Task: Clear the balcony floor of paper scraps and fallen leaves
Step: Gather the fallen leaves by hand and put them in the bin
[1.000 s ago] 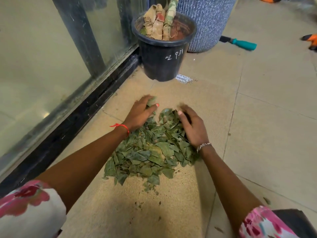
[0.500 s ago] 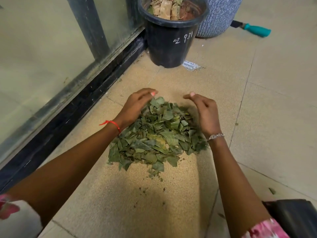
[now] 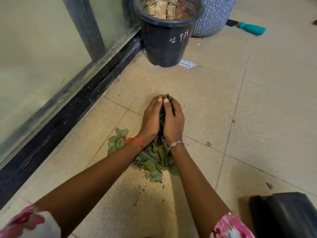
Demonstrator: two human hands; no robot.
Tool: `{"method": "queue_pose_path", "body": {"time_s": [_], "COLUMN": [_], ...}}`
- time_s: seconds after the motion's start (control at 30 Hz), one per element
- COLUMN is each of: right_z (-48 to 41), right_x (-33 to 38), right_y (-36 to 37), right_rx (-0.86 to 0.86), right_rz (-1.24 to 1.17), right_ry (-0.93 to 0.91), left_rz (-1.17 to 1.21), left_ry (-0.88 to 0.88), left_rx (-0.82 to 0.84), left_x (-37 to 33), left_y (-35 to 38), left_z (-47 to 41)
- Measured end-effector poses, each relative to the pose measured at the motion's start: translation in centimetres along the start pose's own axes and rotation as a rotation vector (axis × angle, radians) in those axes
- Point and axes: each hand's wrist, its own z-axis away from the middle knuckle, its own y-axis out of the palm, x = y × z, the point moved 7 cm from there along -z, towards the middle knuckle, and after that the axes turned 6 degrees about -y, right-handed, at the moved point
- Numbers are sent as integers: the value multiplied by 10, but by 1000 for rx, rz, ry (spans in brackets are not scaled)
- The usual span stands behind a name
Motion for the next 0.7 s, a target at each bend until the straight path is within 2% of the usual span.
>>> {"method": "queue_pose_path", "body": {"time_s": [0.13, 0.23, 0.43, 0.7], "right_z": [3, 3, 6, 31], "right_x": [3, 2, 10, 85], "right_y": [4, 2, 1, -17], "right_rx": [-67, -66, -20, 121], "right_rz": [-393, -599, -695, -857], "right_ry": [115, 180, 267, 414], "left_rz": [289, 522, 740, 980], "left_ry": [-80, -180, -194, -174], "left_rx": [-80, -51, -118, -241], "left_x": [5, 15, -2, -90], "left_y": [4, 5, 7, 18], "left_z": [2, 2, 16, 78]}}
